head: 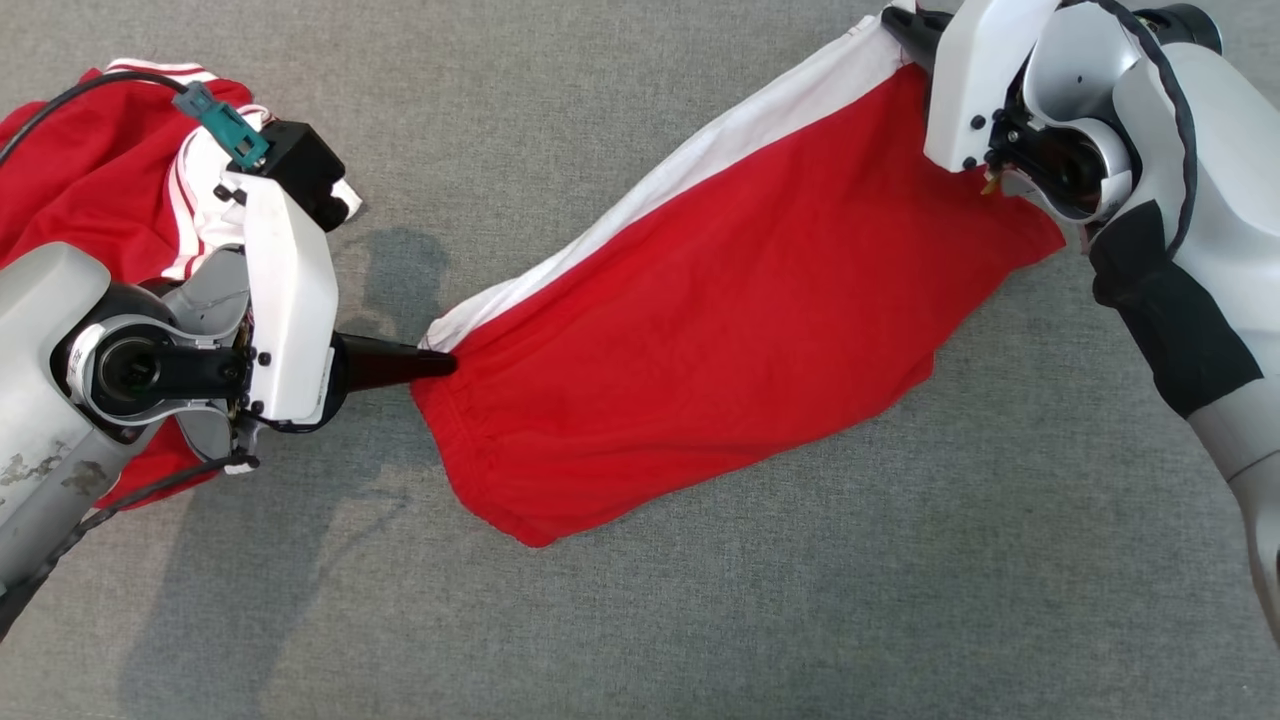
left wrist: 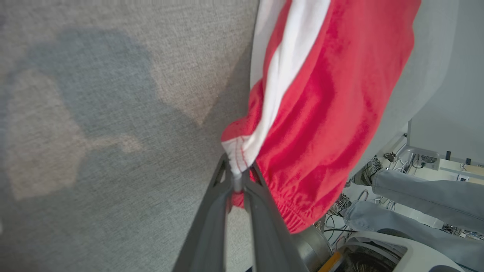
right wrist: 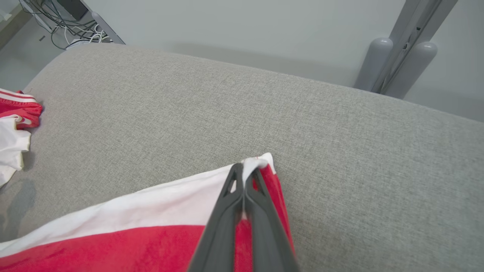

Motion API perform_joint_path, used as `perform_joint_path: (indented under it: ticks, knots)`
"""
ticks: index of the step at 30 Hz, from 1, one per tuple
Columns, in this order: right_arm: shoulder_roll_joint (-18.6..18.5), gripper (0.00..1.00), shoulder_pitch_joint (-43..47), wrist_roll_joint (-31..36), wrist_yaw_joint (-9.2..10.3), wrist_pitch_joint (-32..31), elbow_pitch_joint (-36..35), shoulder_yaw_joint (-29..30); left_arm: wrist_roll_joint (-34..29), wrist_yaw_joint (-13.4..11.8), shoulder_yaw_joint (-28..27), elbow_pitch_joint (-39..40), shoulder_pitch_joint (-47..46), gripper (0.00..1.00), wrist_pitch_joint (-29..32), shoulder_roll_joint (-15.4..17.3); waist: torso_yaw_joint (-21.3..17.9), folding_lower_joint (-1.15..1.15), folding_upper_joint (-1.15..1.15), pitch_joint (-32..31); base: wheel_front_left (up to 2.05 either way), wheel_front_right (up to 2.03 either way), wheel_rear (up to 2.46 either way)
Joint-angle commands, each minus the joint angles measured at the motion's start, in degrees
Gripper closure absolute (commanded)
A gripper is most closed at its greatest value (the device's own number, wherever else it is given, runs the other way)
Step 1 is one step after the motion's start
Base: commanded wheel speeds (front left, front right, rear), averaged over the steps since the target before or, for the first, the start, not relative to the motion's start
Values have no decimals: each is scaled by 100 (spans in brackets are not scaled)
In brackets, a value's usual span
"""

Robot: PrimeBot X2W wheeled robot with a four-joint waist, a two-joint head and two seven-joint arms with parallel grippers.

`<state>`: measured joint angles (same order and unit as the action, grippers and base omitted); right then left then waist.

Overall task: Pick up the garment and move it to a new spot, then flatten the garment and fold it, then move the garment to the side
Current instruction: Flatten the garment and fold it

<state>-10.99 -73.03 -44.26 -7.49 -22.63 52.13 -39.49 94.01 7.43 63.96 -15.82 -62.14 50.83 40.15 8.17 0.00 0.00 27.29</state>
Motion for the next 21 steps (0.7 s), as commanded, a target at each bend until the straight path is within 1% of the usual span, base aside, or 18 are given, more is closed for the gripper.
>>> perform_joint_path:
  ticks: [1, 2, 3, 4, 5, 6, 10, 15, 18, 21]
  knots:
    - [27, 100, -91, -35, -1, 81, 70, -35, -45, 9, -40, -36, -66, 100, -36, -19, -3, 0, 0, 37, 0, 0, 0]
    - [59, 100, -113, -65, -1, 98, 124, -73, -68, 9, -50, -40, -64, 100, -52, -22, -7, 0, 0, 50, 0, 0, 0]
    - [81, 93, -139, -74, -1, 107, 171, -111, -84, 9, -63, -45, -64, 91, -80, -22, -12, 0, 0, 61, 0, 0, 0]
    - [100, 75, -167, -77, -1, 118, 208, -138, -107, 9, -76, -51, -61, 11, -94, -20, -19, 0, 0, 69, 0, 0, 0]
    - [118, 55, -192, -93, -1, 127, 248, -170, -127, 9, -77, -56, -57, 0, -109, -18, -27, 0, 0, 74, 0, 0, 0]
    - [138, 0, -209, -114, -1, 160, 276, -206, -152, 9, -76, -70, -54, 0, -126, -9, -34, 0, 0, 75, 0, 0, 0]
    - [203, 0, -214, -227, -1, 286, 303, -354, -254, 9, -56, -143, -35, 0, -141, 7, -70, 0, 0, 21, 0, 0, 0]
    - [131, 0, -124, -404, -1, 443, 269, -544, -208, 10, -117, -148, 18, 0, -146, 50, -126, 0, 0, -180, 0, 0, 0]
    - [45, 0, -10, -544, -1, 693, 143, -704, -222, 10, -175, -140, 73, 0, -242, 110, -185, 0, 0, -385, 0, 0, 0]
    - [-53, 0, 121, -701, -1, 1025, -28, -809, -366, 10, -244, -80, 114, 0, -463, 234, -252, 0, 0, -513, 0, 0, 0]
